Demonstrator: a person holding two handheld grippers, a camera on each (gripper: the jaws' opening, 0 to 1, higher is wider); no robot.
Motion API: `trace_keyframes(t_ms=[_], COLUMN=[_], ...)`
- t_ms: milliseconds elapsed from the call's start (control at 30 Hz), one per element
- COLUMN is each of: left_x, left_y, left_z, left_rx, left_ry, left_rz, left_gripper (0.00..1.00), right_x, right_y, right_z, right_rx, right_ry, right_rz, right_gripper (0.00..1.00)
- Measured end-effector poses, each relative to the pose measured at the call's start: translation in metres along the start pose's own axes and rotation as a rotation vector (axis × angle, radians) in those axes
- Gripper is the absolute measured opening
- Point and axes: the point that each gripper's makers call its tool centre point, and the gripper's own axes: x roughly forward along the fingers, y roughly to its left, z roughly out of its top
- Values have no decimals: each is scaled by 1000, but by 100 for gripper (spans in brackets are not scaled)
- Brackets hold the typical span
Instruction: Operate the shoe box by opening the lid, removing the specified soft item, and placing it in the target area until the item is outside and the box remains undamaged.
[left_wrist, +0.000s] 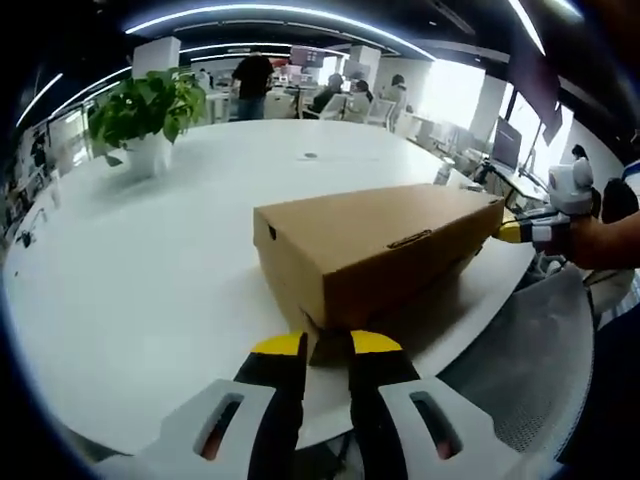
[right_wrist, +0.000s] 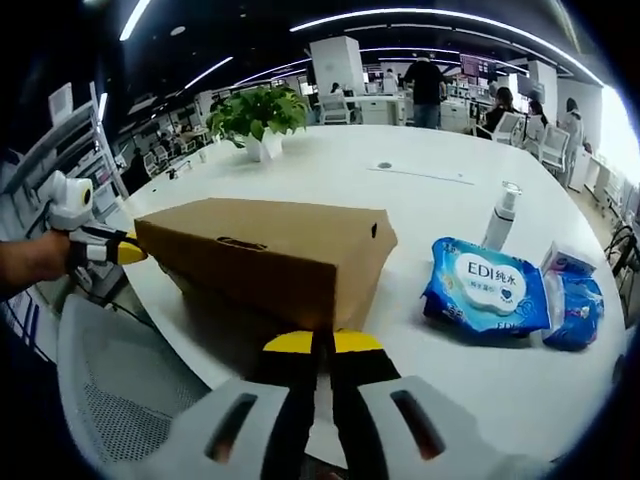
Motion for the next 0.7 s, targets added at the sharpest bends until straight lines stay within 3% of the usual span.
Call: trace_keyframes(t_ms=[433, 700], left_x=[14, 19], left_y=[-2, 3], left_z=[-17, -29], left_rx=[7, -9], left_ry=[51, 86], left_rz=[-6, -2], left_gripper=[13, 14], right_x=[11, 9], right_y=[-3, -8], right_z=[-26, -31], right_rx=[0, -13], right_ry=[75, 101], right_rz=[14, 18], right_gripper=[3, 4])
